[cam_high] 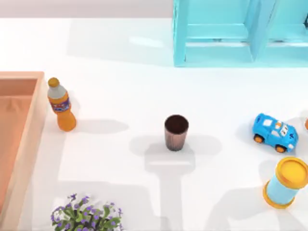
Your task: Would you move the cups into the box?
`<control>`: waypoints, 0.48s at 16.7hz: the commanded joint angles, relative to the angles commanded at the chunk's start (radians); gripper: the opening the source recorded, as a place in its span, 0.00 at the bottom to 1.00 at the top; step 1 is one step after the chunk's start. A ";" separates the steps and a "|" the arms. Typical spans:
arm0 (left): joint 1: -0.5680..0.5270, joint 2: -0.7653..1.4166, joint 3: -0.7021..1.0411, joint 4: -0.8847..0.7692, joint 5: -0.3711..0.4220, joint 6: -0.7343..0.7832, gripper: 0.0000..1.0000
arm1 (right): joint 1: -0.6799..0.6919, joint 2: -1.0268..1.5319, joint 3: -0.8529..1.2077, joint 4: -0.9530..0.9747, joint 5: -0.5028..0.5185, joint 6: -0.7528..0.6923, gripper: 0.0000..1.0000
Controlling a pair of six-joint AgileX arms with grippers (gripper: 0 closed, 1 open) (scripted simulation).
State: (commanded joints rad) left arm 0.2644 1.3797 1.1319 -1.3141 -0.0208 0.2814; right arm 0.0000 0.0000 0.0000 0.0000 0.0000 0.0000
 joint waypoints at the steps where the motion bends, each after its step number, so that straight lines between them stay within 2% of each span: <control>1: 0.005 0.002 -0.032 0.039 0.000 0.005 0.00 | 0.000 0.000 0.000 0.000 0.000 0.000 1.00; 4: 0.017 0.008 -0.129 0.161 0.001 0.022 0.00 | 0.000 0.000 0.000 0.000 0.000 0.000 1.00; 8: 0.033 0.018 -0.166 0.196 0.002 0.034 0.00 | 0.000 0.000 0.000 0.000 0.000 0.000 1.00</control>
State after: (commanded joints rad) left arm 0.2973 1.3979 0.9660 -1.1177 -0.0191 0.3152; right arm 0.0000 0.0000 0.0000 0.0000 0.0000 0.0000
